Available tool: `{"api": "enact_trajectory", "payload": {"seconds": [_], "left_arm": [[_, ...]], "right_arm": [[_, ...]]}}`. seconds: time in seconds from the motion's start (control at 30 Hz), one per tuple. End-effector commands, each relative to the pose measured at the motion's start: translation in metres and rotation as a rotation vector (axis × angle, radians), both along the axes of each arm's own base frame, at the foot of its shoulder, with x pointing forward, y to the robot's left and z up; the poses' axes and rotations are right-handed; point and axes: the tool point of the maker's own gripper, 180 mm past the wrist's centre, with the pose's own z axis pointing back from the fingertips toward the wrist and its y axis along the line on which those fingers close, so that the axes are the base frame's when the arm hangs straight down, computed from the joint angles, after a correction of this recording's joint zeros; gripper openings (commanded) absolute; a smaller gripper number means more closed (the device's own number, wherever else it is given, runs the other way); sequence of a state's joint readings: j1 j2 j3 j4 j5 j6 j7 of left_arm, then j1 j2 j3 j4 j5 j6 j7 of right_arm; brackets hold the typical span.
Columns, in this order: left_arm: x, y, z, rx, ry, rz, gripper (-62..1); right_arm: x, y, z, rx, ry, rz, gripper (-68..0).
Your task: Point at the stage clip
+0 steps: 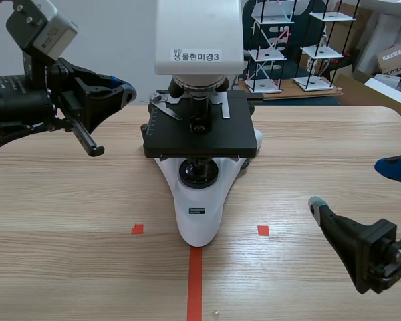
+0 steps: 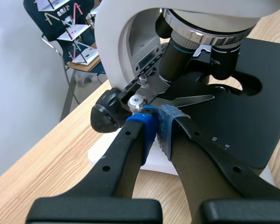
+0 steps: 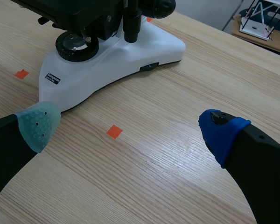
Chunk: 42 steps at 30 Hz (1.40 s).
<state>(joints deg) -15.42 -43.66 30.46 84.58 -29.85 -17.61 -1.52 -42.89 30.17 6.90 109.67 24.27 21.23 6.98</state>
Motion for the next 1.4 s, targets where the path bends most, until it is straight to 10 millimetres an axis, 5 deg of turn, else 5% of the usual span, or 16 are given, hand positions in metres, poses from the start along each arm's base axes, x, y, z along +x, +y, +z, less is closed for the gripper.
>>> {"api": "enact_trajectory", "payload": {"seconds": [0.0,1.37], "left_arm": [[0.0025,-0.0010,0.0096,-0.004,-0.033,-0.003,-58.2],[0.0027,-0.0002,0.0068,0.009,-0.024,0.000,-58.2]], "right_arm": [[0.0017,0.0019,0.0074,0.008,-0.024,0.007,0.4],[0.0017,0.0019,0.0074,0.008,-0.024,0.007,0.4]]}}
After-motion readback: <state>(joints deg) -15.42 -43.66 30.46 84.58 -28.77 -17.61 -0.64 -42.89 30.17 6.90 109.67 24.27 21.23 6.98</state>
